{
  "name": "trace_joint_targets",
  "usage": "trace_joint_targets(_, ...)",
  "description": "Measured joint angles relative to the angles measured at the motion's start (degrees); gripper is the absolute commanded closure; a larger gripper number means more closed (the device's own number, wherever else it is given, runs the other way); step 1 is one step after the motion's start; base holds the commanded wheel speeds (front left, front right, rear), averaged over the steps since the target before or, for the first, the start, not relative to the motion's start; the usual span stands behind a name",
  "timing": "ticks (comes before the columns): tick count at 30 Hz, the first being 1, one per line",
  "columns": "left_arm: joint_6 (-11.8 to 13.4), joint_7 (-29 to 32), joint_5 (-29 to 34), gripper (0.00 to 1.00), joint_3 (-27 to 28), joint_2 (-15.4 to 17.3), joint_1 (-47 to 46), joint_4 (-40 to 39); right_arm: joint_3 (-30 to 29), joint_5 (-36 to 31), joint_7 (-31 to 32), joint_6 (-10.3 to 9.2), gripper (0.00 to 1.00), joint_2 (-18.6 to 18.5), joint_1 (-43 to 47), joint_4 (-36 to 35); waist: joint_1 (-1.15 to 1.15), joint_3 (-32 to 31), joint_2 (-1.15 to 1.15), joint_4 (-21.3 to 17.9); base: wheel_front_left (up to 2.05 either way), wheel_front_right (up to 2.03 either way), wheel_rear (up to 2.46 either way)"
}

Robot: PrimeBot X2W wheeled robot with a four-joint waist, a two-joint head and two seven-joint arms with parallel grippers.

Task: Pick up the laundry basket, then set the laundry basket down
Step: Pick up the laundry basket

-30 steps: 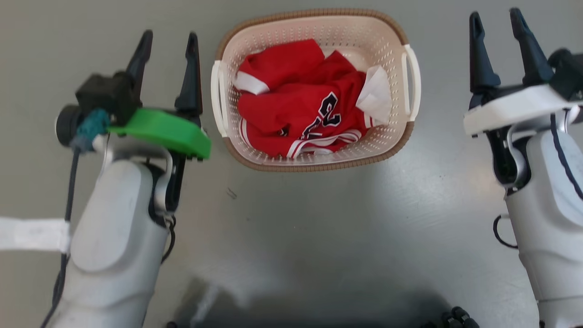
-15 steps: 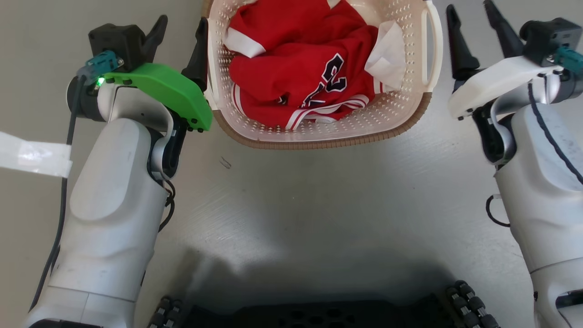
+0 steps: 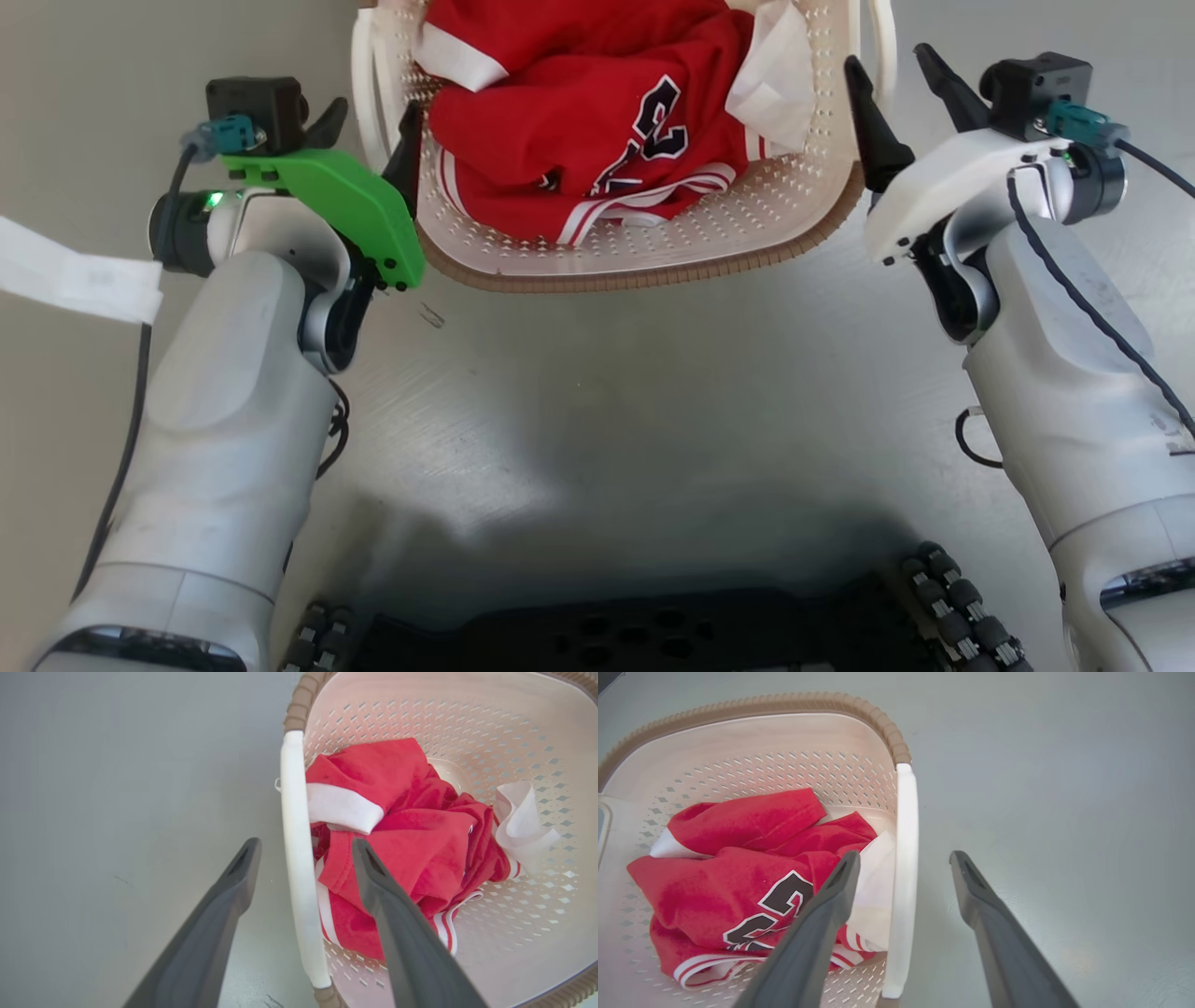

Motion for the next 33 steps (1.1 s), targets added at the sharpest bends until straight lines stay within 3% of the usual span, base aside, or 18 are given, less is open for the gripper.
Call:
trace_joint_targets(11, -0.55, 0.54, -0.82, 0.0, -0.1, -0.02, -6.05, 5.45, 1.97, -0.47, -0.41, 0.49, 0.0, 0.34, -5.08, 3.76, 0.0, 3.3, 0.0, -1.21, 0.0, 0.0, 0.0)
trace_joint_targets(12, -0.55, 0.52, -0.87, 0.0, -0.01, -0.02, -6.49, 5.9, 2.03, -0.53, -0.65, 0.49, 0.63, 0.33, -5.55, 4.04, 0.0, 3.59, 0.0, -1.27, 0.0, 0.0, 0.0)
trace_joint_targets(13, -0.56, 0.46, -0.88, 0.96, -0.03, -0.02, -6.89, 6.24, 2.02, -0.52, -0.89, 0.49, 1.0, 0.34, -5.98, 4.32, 0.0, 3.85, 0.0, -1.32, 0.0, 0.0, 0.0)
trace_joint_targets(14, -0.56, 0.45, -0.92, 1.0, 0.09, -0.03, -7.3, 6.68, 2.05, -0.53, -0.92, 0.52, 1.0, 0.36, -6.41, 4.81, 0.0, 4.08, 0.0, -1.36, 0.0, 0.0, 0.0)
trace_joint_targets(18, -0.94, -0.76, -1.1, 1.0, -0.03, -0.6, -8.28, 8.21, 2.22, -0.47, -1.66, 1.42, 1.0, 1.13, -7.16, 6.22, 0.0, 4.41, 0.0, -1.35, 0.0, 0.0, 0.0)
trace_joint_targets(33, -1.49, -3.56, -2.92, 1.0, -1.26, -1.53, -9.29, 15.59, 2.38, 0.04, -2.94, 1.51, 1.0, 2.36, -8.34, 13.56, 0.0, 1.46, 0.0, -1.21, 0.0, 0.0, 0.0)
